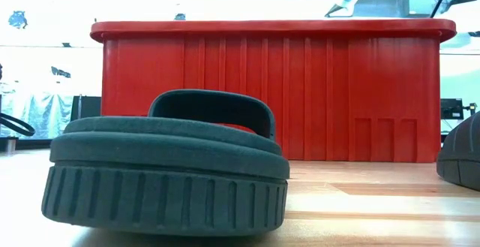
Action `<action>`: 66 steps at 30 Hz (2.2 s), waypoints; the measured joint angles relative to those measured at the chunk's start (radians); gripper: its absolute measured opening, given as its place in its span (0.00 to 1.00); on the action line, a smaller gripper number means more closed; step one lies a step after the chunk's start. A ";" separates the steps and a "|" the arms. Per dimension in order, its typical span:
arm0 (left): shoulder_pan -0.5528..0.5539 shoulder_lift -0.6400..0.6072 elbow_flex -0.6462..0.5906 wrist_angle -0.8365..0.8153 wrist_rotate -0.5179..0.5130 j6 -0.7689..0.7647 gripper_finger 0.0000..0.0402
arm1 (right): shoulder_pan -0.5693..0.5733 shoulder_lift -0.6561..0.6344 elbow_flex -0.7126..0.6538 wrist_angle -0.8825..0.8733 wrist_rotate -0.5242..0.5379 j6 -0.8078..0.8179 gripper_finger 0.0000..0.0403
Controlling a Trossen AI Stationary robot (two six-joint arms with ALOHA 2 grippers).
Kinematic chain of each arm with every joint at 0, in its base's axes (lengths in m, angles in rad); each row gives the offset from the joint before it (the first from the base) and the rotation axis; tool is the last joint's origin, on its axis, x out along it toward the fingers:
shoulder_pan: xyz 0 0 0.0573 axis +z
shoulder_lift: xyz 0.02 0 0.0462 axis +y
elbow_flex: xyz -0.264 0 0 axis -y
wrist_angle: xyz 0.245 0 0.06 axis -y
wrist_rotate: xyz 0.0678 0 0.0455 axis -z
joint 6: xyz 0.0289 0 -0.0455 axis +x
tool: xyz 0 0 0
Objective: Pick and place slides into bin
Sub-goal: Put the right black slide into the red bin
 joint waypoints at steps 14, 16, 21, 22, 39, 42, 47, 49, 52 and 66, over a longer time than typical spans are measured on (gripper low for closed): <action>0.000 0.000 0.000 0.000 0.000 -0.005 0.41 | -0.021 0.000 0.002 -0.048 -0.019 0.000 0.35; 0.000 0.000 0.000 0.000 0.000 -0.004 0.41 | -0.027 0.002 0.003 -0.044 -0.021 0.001 0.25; 0.000 0.000 0.000 -0.003 0.000 -0.003 0.41 | -0.042 0.046 0.006 -0.011 -0.064 -0.008 0.03; 0.000 0.000 0.000 -0.003 0.000 -0.004 0.41 | -0.046 0.062 0.005 0.001 -0.068 -0.010 0.03; 0.000 0.000 0.000 -0.005 0.000 -0.004 0.41 | -0.047 0.120 0.151 -0.139 -0.105 0.006 0.00; 0.000 0.000 0.000 -0.005 0.000 -0.004 0.41 | -0.045 0.121 0.206 -0.173 -0.094 0.004 0.00; 0.000 0.000 0.000 -0.005 0.000 -0.003 0.41 | -0.045 0.121 0.277 -0.216 -0.060 0.001 0.00; 0.000 0.000 0.000 -0.006 0.000 -0.003 0.41 | -0.046 0.121 0.300 -0.242 -0.048 0.001 0.00; 0.000 0.000 0.000 -0.006 0.000 -0.002 0.41 | -0.046 0.121 0.340 -0.287 -0.030 0.001 0.00; 0.000 0.000 0.000 -0.036 0.000 0.002 0.41 | -0.047 0.121 0.529 -0.432 0.039 -0.076 0.00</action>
